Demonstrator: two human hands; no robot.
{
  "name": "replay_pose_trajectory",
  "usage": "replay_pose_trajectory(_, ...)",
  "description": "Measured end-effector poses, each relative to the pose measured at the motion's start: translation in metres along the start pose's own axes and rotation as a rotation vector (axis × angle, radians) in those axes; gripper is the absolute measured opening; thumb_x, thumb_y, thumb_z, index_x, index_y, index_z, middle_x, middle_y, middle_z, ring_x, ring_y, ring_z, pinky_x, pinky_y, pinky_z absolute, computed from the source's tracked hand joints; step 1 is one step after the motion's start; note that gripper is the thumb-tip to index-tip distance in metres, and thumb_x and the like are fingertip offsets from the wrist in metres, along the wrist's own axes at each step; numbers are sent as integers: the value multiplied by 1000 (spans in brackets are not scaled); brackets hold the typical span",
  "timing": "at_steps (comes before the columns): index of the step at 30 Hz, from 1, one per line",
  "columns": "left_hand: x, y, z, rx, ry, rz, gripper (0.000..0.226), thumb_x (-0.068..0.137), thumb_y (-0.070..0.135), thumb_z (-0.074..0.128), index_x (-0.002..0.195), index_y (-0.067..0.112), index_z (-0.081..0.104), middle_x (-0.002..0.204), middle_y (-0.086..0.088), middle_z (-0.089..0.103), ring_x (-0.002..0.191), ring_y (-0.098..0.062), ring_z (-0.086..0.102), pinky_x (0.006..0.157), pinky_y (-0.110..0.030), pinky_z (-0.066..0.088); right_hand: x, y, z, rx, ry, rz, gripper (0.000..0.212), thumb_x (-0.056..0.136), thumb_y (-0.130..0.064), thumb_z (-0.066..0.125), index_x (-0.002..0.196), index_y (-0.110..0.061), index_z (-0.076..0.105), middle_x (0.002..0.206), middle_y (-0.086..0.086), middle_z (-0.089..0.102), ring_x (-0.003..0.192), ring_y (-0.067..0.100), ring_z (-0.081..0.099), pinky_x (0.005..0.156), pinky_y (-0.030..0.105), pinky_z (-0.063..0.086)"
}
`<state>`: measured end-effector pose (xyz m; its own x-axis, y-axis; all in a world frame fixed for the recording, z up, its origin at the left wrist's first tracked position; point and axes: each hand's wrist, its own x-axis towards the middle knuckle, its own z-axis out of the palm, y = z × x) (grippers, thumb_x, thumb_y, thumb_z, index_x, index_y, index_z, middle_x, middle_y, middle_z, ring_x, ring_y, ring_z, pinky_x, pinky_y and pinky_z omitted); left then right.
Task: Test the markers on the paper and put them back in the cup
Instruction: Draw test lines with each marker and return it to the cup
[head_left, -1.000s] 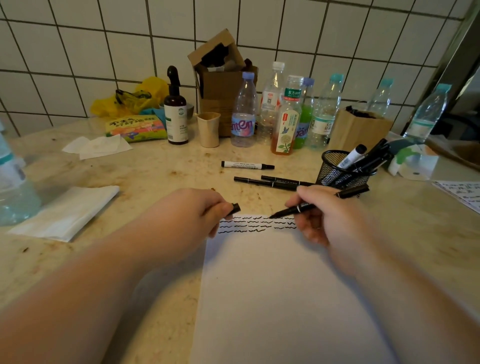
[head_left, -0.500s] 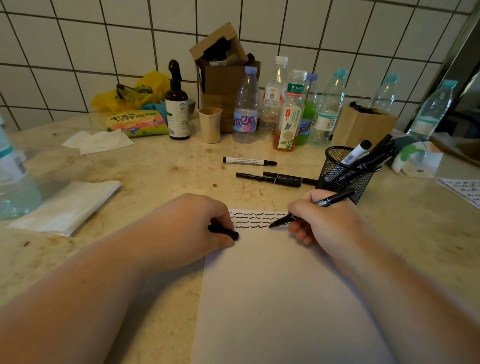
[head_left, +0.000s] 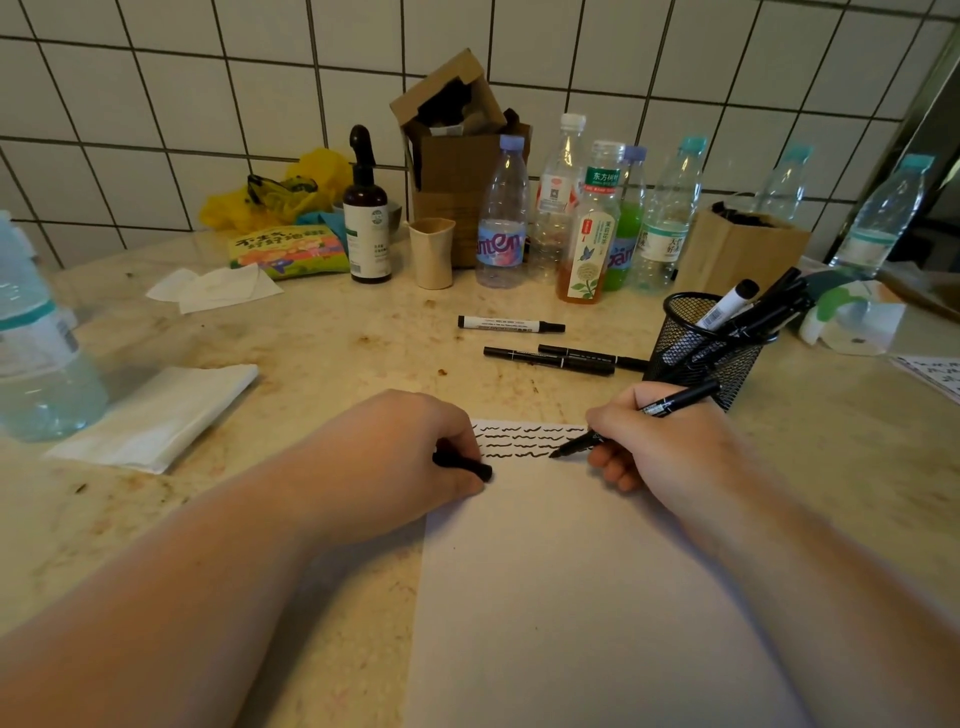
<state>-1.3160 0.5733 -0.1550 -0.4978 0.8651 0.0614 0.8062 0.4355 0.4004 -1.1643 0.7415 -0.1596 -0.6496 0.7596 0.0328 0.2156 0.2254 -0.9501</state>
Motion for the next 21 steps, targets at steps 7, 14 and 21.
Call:
replay_pose_trajectory(7, 0, -1, 0, -5, -5, -6, 16, 81, 50, 70, 93, 39, 69, 86, 22, 65, 79, 4, 58, 69, -18, 51, 2, 1, -4, -20, 43, 23, 20, 86, -10, 63, 66, -11, 68, 59, 10, 71, 46, 14, 57, 46, 27, 46)
replay_pose_trajectory(14, -1, 1, -2, 32, -6, -13, 21, 80, 53, 69, 96, 40, 71, 86, 22, 64, 79, 4, 58, 65, -16, 48, 4, 3, -12, 24, 149, 28, 15, 87, -12, 63, 72, -10, 67, 56, 6, 68, 45, 10, 55, 45, 24, 45)
replay_pose_trajectory(21, -2, 4, -8, -75, 38, 2, 9, 85, 47, 66, 90, 40, 68, 77, 22, 68, 73, 4, 59, 61, -16, 43, -6, -6, -6, 273, -75, -85, 24, 89, -19, 70, 68, -11, 65, 49, 3, 51, 43, 12, 41, 40, 18, 33)
